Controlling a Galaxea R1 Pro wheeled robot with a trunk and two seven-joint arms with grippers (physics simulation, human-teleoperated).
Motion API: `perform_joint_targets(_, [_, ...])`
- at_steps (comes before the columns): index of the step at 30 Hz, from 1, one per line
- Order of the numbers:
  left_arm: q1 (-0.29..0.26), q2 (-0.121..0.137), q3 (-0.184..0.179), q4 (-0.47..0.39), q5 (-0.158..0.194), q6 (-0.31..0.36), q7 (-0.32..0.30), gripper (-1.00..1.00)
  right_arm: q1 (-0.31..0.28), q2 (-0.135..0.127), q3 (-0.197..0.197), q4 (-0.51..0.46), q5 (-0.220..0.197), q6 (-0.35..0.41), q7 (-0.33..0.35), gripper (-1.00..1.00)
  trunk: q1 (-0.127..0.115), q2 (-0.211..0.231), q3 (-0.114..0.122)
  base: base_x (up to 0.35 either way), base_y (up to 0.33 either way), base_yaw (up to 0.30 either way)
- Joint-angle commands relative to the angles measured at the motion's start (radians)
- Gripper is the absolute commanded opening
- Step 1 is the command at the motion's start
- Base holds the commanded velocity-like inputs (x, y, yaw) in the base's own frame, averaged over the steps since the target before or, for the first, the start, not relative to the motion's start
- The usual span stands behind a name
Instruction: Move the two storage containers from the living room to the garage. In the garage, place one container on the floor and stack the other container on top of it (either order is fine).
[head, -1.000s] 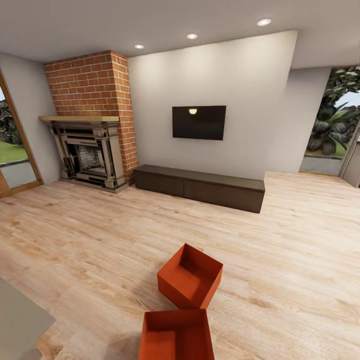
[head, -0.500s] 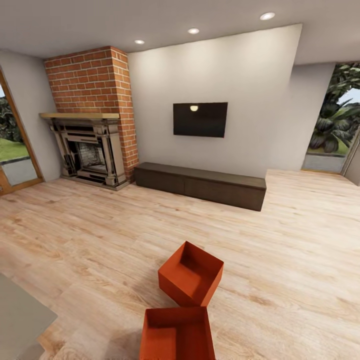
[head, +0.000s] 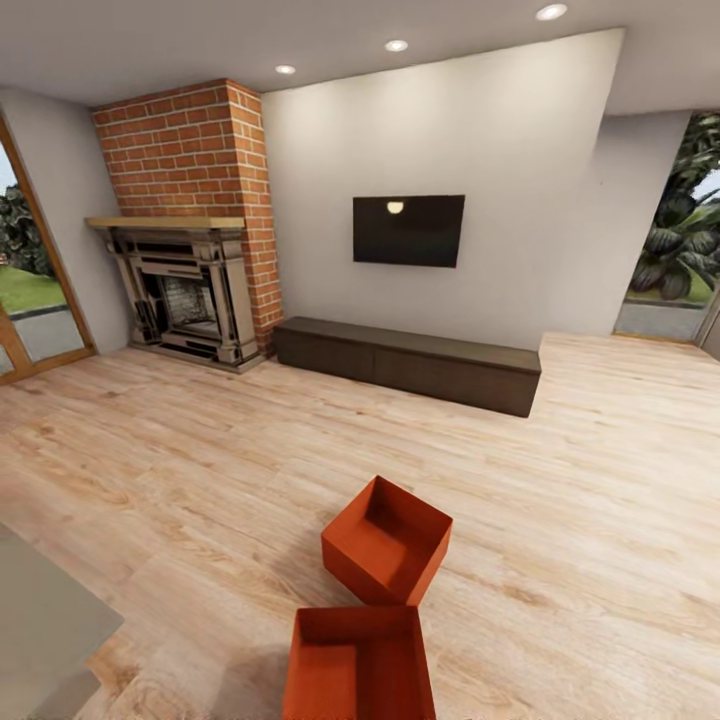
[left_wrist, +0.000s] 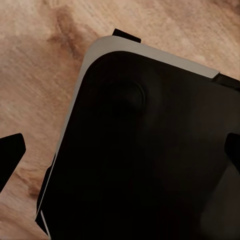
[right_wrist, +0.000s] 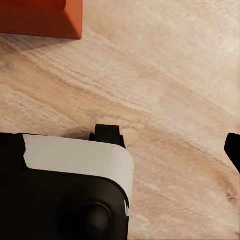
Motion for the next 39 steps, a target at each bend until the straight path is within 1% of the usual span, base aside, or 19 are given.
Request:
perform_joint_targets(1, [0.0,0.0,0.002,0.0,0.003,-0.002,0.0,1.0,-0.001,0.0,0.006,0.003,0.005,-0.004,-0.004,1.0,0.0,0.0,-0.003,0.0,0.0,0.027])
perform_joint_targets(16, [0.0,0.0,0.003,0.0,0.003,-0.002,0.0,1.0,-0.001,0.0,0.004,0.004,0.004,0.009,-0.004,1.0,0.0,0.0,-0.027,0.0,0.0,0.002])
perform_joint_targets(39, [0.0,0.0,0.002,0.0,0.003,-0.002,0.0,1.0,-0.001,-0.002,0.004,0.004,0.004,0.001,0.006,1.0,0.0,0.0,-0.064,0.0,0.0,0.0])
